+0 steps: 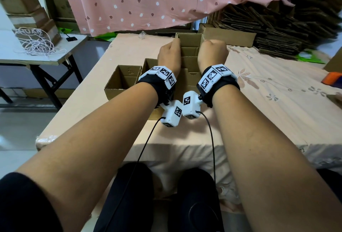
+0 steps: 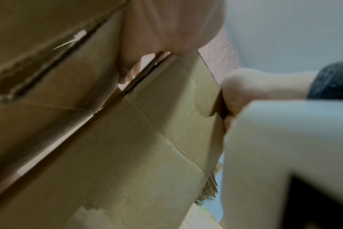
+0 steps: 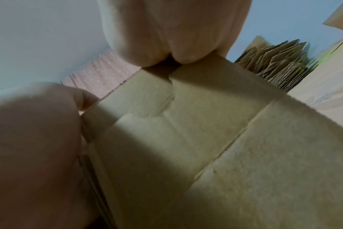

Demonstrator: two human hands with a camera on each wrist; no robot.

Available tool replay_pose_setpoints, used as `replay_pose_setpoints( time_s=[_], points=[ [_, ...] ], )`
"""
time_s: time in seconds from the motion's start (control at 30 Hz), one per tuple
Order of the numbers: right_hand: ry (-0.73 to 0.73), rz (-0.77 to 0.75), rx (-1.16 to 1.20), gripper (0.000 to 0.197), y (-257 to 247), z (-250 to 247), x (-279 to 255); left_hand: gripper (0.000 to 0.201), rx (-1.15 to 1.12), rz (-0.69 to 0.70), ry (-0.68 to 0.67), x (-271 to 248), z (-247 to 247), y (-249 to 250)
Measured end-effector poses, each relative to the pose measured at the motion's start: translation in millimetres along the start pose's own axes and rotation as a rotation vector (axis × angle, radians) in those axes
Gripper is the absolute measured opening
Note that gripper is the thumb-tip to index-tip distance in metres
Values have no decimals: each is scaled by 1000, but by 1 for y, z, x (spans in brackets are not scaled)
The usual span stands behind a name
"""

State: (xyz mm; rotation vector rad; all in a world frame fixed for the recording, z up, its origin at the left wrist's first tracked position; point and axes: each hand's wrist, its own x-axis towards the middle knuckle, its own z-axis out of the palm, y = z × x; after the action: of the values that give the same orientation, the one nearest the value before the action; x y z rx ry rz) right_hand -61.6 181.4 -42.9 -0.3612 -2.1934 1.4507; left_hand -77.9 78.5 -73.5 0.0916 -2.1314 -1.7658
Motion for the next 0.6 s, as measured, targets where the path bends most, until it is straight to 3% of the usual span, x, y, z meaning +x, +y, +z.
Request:
replay_pose_setpoints(
  time_s=[0.13,0.47,0.6],
  points=[
    [-10,18,32,23,-2,-4,-3,34,18,-16,-15,1,0,1],
    [-3,123,125,34,-5,-5,-1,41,-5,-34,3,-7,-1,7],
    [-20,154,178,20,-4,-2,5,37,26,-40,5,-8,0,7]
  ],
)
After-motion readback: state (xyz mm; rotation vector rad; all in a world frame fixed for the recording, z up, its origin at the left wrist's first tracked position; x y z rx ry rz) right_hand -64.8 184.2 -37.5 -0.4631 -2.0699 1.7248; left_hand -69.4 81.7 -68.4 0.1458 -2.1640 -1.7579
